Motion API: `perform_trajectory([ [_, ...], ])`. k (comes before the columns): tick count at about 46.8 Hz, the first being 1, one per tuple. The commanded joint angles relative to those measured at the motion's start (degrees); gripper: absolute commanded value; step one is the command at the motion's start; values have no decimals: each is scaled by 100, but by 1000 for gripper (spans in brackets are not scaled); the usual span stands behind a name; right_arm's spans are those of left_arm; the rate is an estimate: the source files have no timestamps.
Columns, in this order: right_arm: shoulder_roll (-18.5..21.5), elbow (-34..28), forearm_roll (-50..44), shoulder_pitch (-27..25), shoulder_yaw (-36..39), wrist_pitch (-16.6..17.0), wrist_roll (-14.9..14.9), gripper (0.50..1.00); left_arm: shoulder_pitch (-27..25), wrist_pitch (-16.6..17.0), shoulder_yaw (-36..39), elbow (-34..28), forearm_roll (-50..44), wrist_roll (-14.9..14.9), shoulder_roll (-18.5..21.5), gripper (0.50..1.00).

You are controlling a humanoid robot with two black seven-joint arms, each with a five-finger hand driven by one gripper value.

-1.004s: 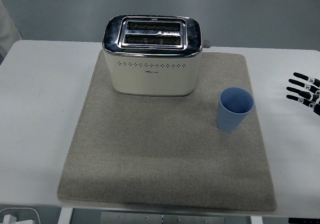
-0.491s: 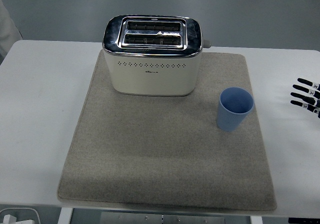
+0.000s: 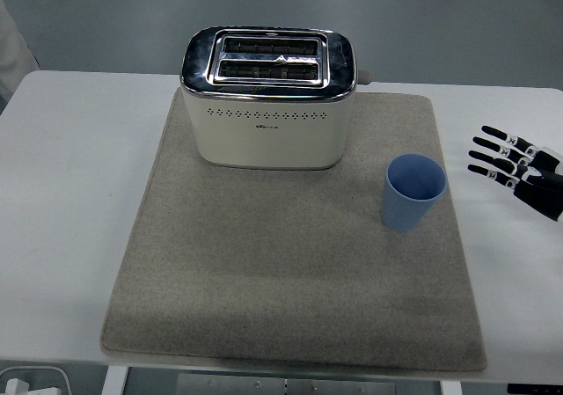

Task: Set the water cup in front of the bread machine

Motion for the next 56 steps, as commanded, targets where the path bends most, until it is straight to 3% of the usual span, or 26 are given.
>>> perform_trajectory([
  [1,50,3,6,95,-8,0,-1,928,0,3,0,-2,-1,0,0,1000],
  [20,6,-103,15,754,-17,0,-10,928,0,3,0,-2,-1,0,0,1000],
  [43,50,-1245,15,1703,-122,0,-36,928,0,3,0,-2,-1,0,0,1000],
  [56,-29,-1395,32,2239,-667,0,-151,926,0,3,0,7,-1,0,0,1000],
])
